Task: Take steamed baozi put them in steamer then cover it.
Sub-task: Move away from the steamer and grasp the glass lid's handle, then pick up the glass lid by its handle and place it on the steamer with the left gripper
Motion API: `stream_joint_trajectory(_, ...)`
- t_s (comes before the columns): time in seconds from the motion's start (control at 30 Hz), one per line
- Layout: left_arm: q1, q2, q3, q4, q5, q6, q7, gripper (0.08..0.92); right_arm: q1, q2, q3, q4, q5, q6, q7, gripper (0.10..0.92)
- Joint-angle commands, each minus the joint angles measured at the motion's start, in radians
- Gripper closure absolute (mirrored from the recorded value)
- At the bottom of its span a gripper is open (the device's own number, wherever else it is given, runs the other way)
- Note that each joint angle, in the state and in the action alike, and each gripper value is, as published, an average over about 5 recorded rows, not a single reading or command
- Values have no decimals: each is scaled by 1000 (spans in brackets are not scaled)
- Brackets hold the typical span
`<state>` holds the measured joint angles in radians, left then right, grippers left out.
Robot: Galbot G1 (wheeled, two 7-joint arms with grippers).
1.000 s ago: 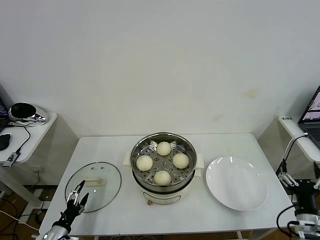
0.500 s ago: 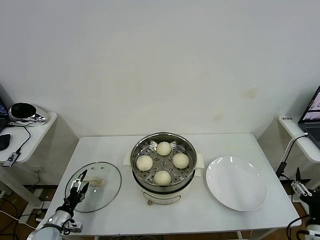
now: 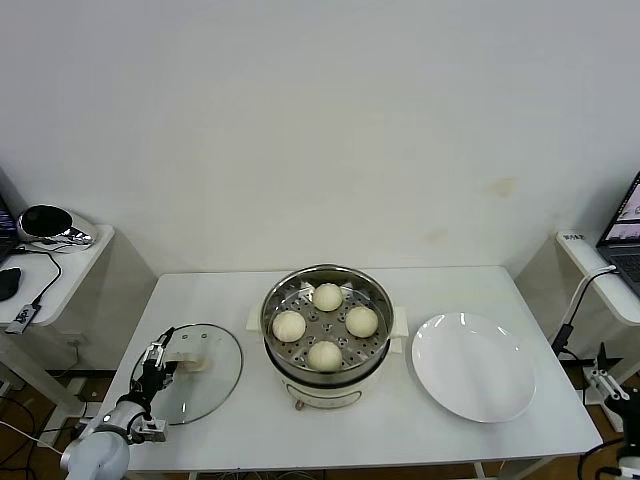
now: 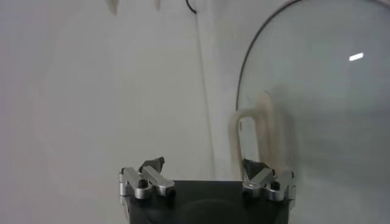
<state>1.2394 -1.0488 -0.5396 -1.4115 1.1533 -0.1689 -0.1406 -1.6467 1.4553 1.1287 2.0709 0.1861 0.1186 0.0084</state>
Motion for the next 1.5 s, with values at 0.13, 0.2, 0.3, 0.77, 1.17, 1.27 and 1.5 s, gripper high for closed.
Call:
stream_joint_trajectory(0.13,-60,1,21,97,-135,-26,19,178,-2,6,-2,-9,-9,3,-3,203)
stream_joint_trajectory(0.2,-63,0,21,103,-137,-34,16,193,-2,5,-2,-10,-11,3,-4,203)
stream_joint_trajectory(0.3,-68,-2,22,105,-136,-44,13,257,-2,5,-4,-11,-13,4,-5,203)
stream_joint_trajectory(0.77,-77,-8,28,125,-122,-59,-1,664,-9,14,-10,-12,-25,15,-8,203)
stream_joint_trajectory(1.17,95,-11,-50,-140,-124,7,-139,851,-10,13,-13,-16,-31,22,-11,203)
stream_joint_trajectory(1.27,168,-3,-106,-253,-122,58,-129,851,-10,11,-16,-16,-31,22,-12,203)
stream_joint_trajectory(1.5,240,74,-243,-467,-165,128,1,851,-12,7,-35,-15,-32,24,-16,203)
